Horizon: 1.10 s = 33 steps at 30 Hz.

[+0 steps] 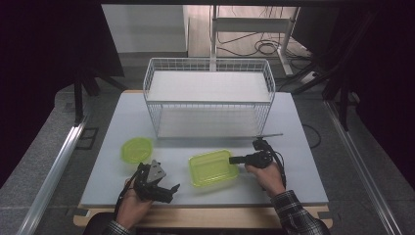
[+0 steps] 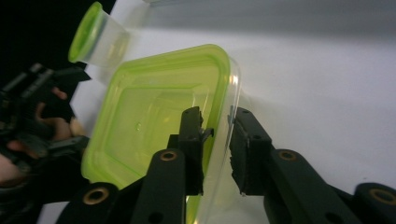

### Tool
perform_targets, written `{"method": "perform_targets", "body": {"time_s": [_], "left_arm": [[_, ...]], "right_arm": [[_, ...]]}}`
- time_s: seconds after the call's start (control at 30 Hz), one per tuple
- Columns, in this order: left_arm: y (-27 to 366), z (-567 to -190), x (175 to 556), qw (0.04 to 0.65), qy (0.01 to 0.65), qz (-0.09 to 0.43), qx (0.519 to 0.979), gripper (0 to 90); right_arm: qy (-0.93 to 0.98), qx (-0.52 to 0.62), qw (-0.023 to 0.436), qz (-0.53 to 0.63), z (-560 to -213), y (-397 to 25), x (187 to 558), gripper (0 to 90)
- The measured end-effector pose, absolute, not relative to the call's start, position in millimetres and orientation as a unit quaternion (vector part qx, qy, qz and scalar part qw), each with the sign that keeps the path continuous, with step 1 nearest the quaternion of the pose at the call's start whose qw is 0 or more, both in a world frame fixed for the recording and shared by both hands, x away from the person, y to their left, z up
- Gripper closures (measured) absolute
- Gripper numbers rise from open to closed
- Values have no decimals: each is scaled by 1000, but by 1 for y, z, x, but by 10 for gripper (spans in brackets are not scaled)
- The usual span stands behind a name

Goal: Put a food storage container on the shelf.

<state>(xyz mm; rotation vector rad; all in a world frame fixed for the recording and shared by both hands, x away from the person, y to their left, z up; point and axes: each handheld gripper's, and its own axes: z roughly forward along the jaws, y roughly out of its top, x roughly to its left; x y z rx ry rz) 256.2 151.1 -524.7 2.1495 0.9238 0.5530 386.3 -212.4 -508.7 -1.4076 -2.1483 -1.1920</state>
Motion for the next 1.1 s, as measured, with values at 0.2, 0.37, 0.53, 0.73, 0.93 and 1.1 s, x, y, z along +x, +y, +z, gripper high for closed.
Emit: {"method": "perform_targets", "body": {"time_s": [0.2,0.37,0.53,0.73,0.93,1.1], "left_arm": [[151,-525,256,360,358,216,834,17],[151,-525,256,360,357,217,834,17],[152,-524,256,360,359,218,833,17],[152,-524,256,359,362,217,832,17],[152,-524,256,359,363,217,832,17],[151,-524,256,358,362,218,833,17]], "right_arm": [[-743,-489,180,-419,-507,-212,386,799],[-743,-486,174,-425,-502,-211,385,801],[-734,-488,169,-441,-495,-215,386,801],[-725,-486,159,-460,-484,-219,386,801],[-717,-487,151,-476,-471,-222,388,800],[-710,-487,145,-486,-461,-224,390,800]]}}
